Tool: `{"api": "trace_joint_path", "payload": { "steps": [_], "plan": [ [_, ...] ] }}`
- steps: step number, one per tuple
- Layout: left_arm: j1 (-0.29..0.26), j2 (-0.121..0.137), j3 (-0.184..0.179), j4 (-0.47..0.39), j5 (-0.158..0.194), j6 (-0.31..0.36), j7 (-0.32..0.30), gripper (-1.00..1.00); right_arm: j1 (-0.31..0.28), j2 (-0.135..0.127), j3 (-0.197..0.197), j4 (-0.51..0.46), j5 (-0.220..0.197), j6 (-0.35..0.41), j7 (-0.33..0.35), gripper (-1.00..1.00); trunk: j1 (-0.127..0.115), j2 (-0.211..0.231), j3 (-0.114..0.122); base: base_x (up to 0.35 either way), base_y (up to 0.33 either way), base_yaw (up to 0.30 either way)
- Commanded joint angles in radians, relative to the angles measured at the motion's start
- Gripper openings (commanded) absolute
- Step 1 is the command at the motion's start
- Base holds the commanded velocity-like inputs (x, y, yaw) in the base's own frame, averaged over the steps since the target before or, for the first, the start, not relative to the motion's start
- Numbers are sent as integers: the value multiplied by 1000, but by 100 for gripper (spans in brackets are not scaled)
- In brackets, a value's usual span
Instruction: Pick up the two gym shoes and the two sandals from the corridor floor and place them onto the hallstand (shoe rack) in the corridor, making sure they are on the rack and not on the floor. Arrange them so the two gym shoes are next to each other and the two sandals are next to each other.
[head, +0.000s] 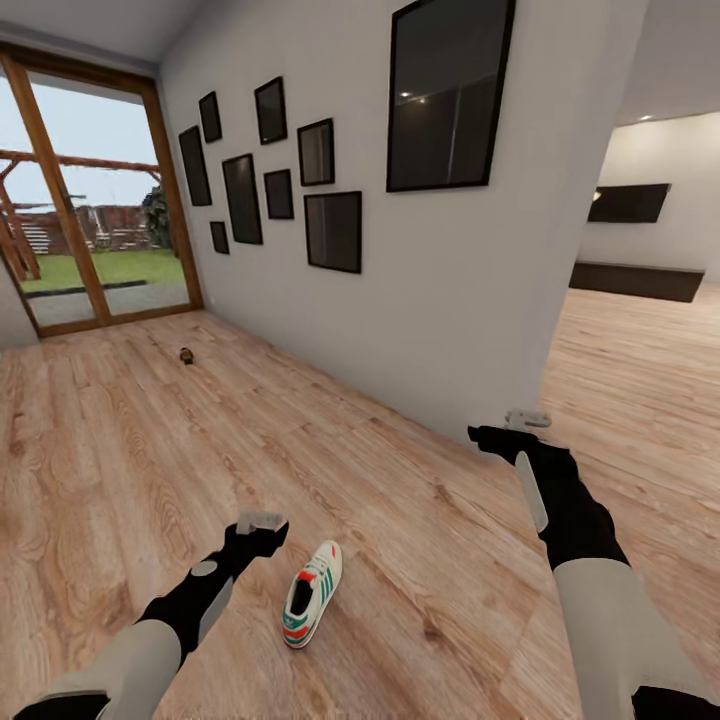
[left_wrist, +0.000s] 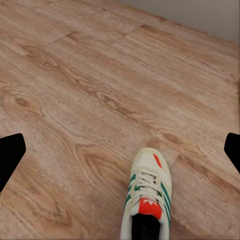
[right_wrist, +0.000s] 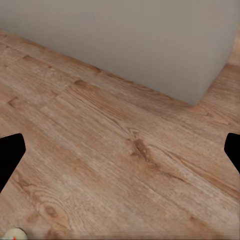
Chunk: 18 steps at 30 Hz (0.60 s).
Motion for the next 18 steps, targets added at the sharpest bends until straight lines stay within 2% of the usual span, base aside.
{"api": "trace_joint_path", "payload": {
  "steps": [1, 8, 18],
  "plan": [
    [-1, -1, -6, 1, -7, -9, -5, 100, -1, 0, -1, -1, -5, 5, 0, 100, 0, -1, -7, 0, 0, 0],
    [-1, -4, -96, 4, -6, -19, -5, 100, -1, 0, -1, -1, -6, 5, 0, 100, 3, -2, -45, 0, 0, 0],
    [-1, -5, -109, 18, -5, -19, -5, 100, -1, 0, 0, -1, -5, 5, -1, 100, 8, -5, -100, 0, 0, -108]
  ]
}}
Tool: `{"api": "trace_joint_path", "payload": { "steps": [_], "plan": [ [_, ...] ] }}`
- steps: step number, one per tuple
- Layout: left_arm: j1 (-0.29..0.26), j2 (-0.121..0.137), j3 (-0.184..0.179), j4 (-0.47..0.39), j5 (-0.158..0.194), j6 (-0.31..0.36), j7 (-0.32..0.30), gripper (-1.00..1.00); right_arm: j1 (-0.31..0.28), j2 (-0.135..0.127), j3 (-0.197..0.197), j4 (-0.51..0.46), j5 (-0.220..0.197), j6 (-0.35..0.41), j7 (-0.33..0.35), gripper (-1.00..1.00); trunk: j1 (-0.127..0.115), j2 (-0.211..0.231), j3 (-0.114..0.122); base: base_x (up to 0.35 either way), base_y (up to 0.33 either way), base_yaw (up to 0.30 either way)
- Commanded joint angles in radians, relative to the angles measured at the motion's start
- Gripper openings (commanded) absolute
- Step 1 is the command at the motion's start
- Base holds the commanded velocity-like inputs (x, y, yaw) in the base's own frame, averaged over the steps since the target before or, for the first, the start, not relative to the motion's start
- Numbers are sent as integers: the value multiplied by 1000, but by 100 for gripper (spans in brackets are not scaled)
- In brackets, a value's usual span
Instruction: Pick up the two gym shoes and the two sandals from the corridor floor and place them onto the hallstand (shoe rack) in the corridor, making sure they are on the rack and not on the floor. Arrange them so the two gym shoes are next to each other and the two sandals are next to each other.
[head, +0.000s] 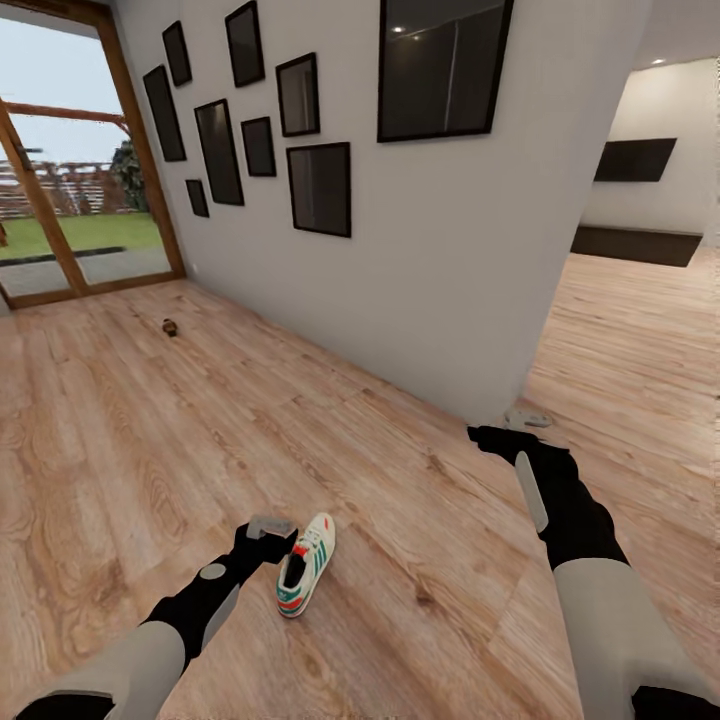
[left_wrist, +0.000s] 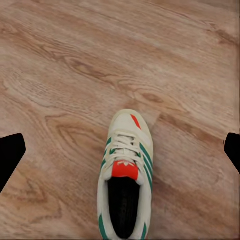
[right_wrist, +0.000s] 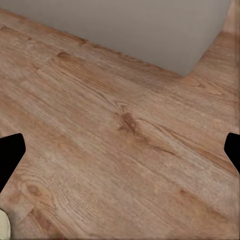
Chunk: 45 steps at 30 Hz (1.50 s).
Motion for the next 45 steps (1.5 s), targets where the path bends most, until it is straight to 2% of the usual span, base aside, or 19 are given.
{"api": "trace_joint_path", "payload": {
  "steps": [1, 12, 29, 45],
  "plan": [
    [-1, 0, -2, 1, -7, -5, 1, 100, 0, 0, -1, -1, -4, 5, -1, 100, 0, -1, -6, 0, 0, -166],
    [-1, 8, 0, 2, -3, -5, 1, 100, 0, 0, 0, -2, -3, 5, -1, 100, 5, -3, -65, 0, 0, -169],
    [-1, 8, 0, 1, -4, -5, 4, 100, -1, 1, 1, -3, -1, 5, -1, 100, 5, -3, -68, 28, 28, -31],
    [-1, 8, -1, 1, -6, -5, 5, 100, 0, 1, 1, -3, -1, 5, -1, 100, 5, -3, -68, 50, 43, -195]
  ]
}}
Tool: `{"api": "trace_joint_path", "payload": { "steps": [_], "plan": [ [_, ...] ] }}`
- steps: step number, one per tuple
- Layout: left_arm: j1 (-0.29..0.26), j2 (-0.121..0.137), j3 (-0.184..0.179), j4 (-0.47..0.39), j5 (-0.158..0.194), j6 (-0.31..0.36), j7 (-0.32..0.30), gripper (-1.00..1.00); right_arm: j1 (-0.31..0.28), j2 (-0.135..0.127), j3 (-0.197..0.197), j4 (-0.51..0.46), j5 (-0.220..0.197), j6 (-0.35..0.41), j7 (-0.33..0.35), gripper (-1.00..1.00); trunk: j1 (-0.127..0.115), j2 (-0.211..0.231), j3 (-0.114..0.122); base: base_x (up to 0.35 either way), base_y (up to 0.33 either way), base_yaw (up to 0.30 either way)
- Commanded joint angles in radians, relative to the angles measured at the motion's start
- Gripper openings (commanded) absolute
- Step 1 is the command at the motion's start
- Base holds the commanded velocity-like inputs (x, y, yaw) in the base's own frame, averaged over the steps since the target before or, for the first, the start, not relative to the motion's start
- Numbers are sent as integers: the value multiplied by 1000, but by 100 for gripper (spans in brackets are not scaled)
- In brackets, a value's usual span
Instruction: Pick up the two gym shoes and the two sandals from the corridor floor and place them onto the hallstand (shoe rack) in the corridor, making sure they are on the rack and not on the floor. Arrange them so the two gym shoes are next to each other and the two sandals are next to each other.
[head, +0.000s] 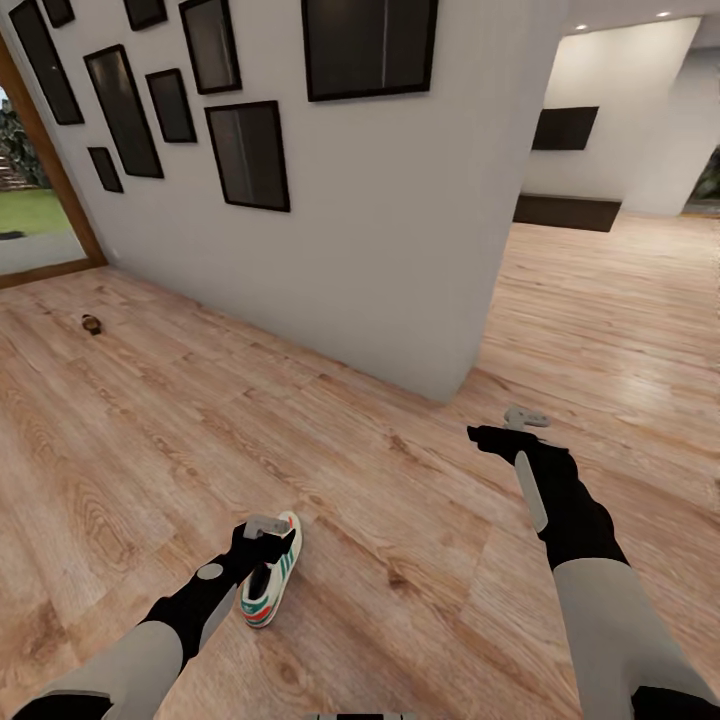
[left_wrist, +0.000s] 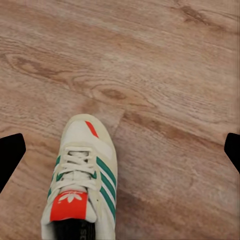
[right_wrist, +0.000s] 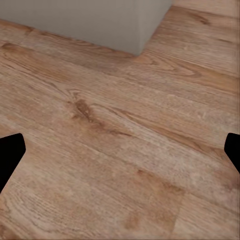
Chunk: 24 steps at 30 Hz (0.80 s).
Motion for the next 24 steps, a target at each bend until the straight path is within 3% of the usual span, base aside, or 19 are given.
{"api": "trace_joint_path", "payload": {
  "steps": [1, 8, 14, 24],
  "plan": [
    [-1, 1, -4, 0, -7, -5, 2, 100, 0, 0, -1, -1, -4, 5, 0, 100, 0, 0, -1, 1, 1, -32],
    [-1, 3, -2, 1, -6, -5, 2, 100, 0, 0, -1, -1, -4, 5, 0, 100, 0, 0, -3, 0, 0, -12],
    [-1, 20, -1, 0, -4, -5, 3, 100, -1, 1, 1, -1, -4, 5, 0, 100, 2, -2, -35, 0, 0, 34],
    [-1, 24, -1, 1, -3, -5, 3, 100, 0, 1, 1, -1, -4, 5, 0, 100, 7, -4, -90, 0, 0, 85]
  ]
}}
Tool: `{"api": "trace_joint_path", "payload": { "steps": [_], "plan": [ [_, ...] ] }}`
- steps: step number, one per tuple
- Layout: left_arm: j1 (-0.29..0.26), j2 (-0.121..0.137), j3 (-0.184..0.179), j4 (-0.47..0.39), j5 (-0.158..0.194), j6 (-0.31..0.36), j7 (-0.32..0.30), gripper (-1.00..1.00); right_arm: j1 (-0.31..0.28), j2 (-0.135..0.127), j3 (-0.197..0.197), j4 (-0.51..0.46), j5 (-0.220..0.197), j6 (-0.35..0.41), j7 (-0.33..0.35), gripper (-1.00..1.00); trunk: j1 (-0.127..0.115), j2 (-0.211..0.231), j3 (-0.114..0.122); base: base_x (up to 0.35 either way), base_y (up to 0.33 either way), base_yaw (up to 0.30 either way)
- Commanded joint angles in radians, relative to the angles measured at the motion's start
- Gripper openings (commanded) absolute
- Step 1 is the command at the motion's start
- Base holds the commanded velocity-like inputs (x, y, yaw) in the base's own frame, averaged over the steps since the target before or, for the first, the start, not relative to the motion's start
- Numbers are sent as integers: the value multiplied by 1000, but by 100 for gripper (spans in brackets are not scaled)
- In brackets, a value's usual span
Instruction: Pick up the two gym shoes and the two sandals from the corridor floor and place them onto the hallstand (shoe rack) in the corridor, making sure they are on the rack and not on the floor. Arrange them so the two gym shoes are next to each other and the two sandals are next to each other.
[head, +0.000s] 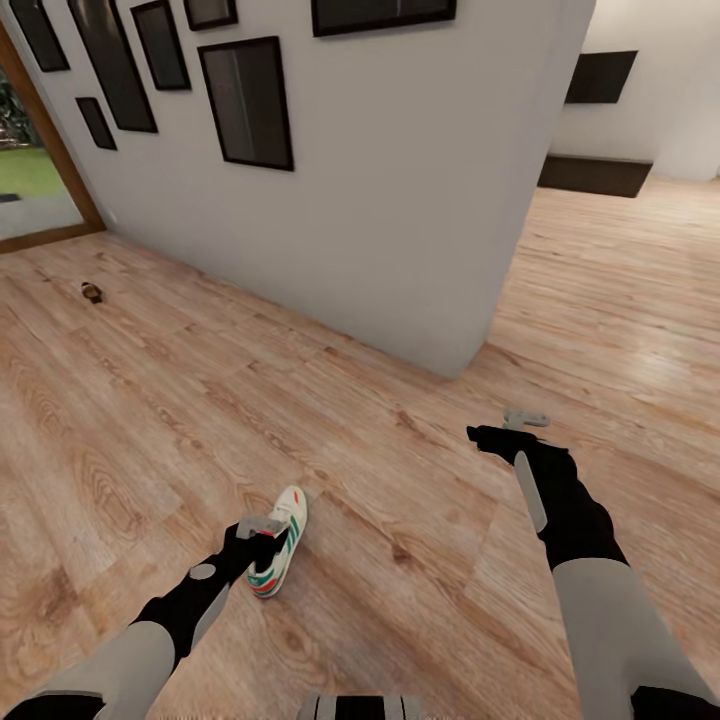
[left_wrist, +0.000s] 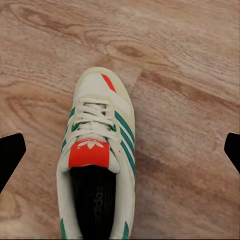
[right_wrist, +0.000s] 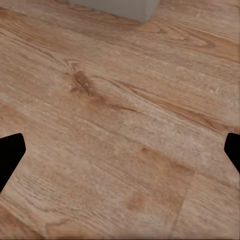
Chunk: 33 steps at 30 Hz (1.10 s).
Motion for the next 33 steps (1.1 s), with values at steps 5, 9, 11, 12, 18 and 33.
{"api": "trace_joint_path", "payload": {
  "steps": [5, 9, 11, 12, 18, 33],
  "plan": [
    [-1, 1, -4, 1, -7, -5, 3, 100, 0, 0, -2, -1, -4, 5, 0, 100, 2, -2, -28, 0, 0, 71],
    [-1, 1, -4, 1, -7, -5, 3, 100, 0, -1, -2, -1, -4, 5, 0, 100, 4, -3, -50, 0, 0, 19],
    [-1, 1, -4, 1, -7, -5, 2, 100, 0, -1, -2, -1, -4, 5, 0, 100, 5, -3, -61, 0, 0, 5],
    [-1, 1, -4, 1, -7, -5, 2, 100, 0, 0, -2, -1, -4, 5, 0, 100, 5, -3, -67, 0, 0, 4],
    [-1, 0, -4, 1, -7, -5, 3, 100, 0, 0, -2, -1, -4, 5, 0, 100, 8, -5, -100, 0, 0, 1],
    [-1, 14, -4, 1, -7, -5, 3, 100, -1, 2, 1, 0, -4, 5, -1, 100, 8, -5, -118, 0, 0, 28]
  ]
}}
